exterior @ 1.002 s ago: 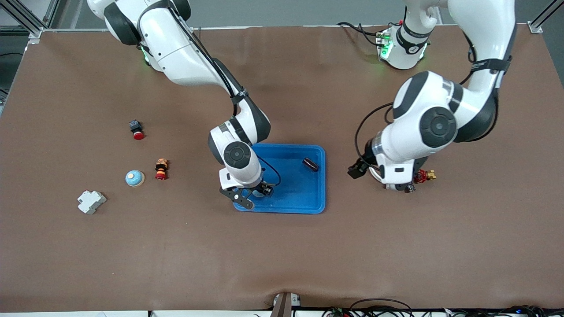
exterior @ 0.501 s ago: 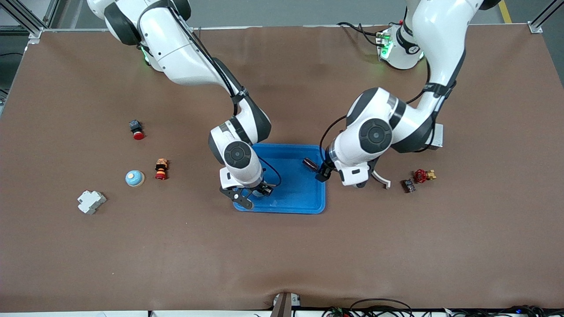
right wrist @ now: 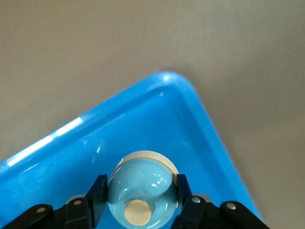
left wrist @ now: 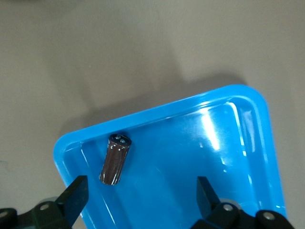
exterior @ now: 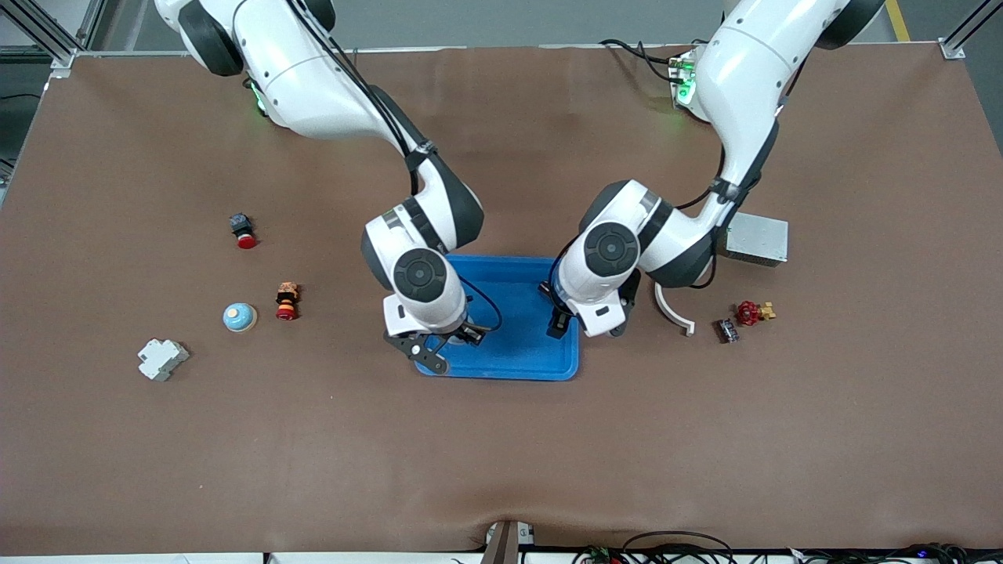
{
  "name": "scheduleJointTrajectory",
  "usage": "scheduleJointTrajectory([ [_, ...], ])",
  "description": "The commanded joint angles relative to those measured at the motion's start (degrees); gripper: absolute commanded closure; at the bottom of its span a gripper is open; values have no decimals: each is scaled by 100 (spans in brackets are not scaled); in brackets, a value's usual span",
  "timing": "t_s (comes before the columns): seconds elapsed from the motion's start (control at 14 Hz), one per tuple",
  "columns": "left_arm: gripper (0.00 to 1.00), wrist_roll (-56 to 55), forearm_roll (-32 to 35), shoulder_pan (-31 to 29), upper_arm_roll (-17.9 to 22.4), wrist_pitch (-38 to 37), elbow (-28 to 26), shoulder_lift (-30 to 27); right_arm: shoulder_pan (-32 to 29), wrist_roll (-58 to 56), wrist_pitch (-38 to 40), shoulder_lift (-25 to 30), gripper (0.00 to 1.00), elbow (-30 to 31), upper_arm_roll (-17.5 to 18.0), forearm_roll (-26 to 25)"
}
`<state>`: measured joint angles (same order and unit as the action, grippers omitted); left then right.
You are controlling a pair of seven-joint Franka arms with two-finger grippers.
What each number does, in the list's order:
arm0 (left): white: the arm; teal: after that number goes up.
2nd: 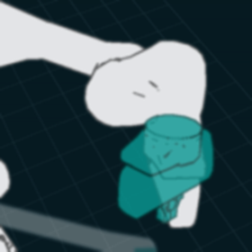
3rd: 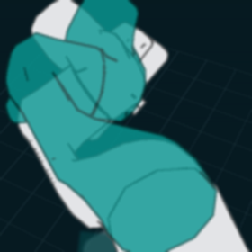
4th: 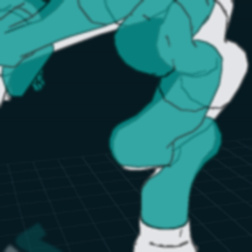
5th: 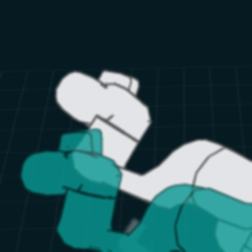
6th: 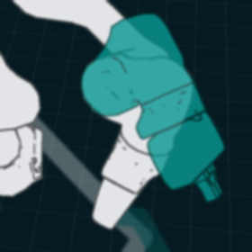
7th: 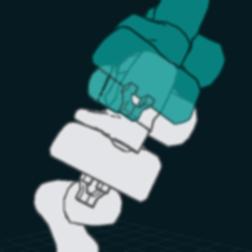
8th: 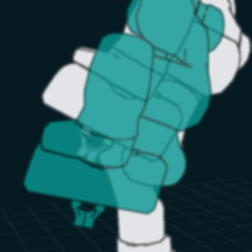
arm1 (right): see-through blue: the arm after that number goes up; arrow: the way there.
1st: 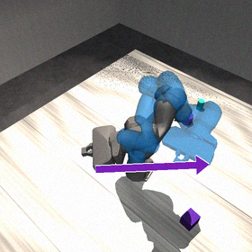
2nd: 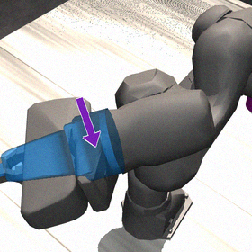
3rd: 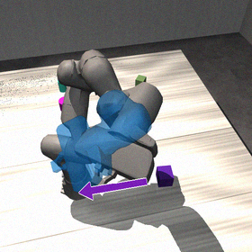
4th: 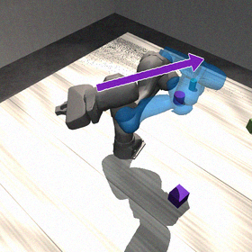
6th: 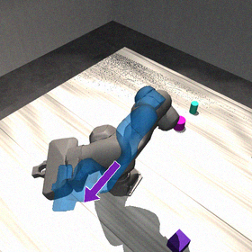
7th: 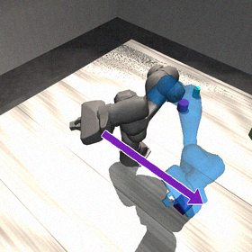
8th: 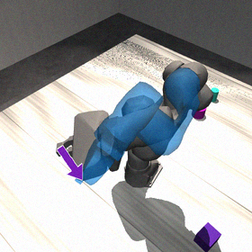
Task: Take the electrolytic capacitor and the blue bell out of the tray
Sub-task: 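Grasp the second bell with the right gripper while the left gripper reaches the capacitor, then carry the bell toward the white block while the left gripper grasps the capacitor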
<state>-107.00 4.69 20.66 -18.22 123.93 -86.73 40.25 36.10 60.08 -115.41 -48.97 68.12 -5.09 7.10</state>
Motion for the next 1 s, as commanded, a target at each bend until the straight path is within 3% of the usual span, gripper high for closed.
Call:
scheduleJointTrajectory([
  [0.0,0,-23,163,140,56,17,131,185,-576,-1213,412,290,100,9,53,204],
  [0.36,0,30,471,377,47,0,87,405,-1499,-3411,915,669,100,175,-9,143],
  [0.93,0,47,497,395,56,-9,69,581,-2668,-6067,459,819,100,834,-18,54],
])
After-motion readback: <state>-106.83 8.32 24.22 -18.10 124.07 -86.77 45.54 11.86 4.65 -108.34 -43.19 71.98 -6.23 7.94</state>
